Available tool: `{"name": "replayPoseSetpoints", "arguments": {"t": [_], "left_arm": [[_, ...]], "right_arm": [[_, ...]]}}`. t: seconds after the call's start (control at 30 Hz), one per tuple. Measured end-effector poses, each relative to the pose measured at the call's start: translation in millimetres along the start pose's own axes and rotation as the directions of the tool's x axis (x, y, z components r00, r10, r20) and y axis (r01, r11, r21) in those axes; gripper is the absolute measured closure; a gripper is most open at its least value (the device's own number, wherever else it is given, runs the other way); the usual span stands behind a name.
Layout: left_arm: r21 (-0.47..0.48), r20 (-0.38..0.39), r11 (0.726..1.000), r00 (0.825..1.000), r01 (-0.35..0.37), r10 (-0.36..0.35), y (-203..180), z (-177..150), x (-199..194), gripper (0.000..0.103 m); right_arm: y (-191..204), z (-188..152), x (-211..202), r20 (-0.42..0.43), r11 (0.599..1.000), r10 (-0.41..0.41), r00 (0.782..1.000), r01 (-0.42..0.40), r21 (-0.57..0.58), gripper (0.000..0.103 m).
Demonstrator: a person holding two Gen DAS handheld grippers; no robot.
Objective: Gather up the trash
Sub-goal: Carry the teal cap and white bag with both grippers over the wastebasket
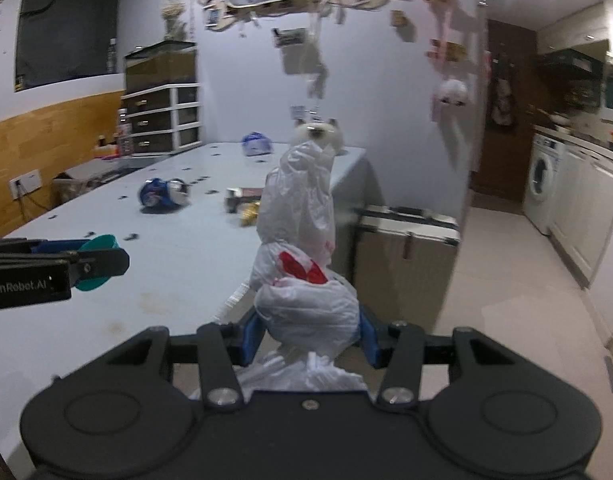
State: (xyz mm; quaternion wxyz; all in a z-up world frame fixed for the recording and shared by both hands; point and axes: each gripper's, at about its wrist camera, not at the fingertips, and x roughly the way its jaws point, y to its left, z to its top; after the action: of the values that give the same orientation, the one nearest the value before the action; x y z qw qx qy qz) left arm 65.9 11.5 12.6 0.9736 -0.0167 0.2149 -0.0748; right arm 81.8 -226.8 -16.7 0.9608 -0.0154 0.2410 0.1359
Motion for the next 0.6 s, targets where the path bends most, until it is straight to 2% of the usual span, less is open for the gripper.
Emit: {"name": "replayPoseSetpoints", "arguments": {"t": [0.3,0.6], "left_arm": [[0.025,-0.062,0.993,0.991,0.119,-0.117,-75,-22,28,0.053],[0.026,-0.188,0.979,0.963,0.203,-0.194,-135,-62,82,0.053]], "right_arm": [[-67,-43,-20,-0.038,0.992,-0.091,0.995,0.094,0.08,0.053],[-121,-97,-6,-0.138,0.976,-0.134,0.981,0.155,0.153,0.053]]}}
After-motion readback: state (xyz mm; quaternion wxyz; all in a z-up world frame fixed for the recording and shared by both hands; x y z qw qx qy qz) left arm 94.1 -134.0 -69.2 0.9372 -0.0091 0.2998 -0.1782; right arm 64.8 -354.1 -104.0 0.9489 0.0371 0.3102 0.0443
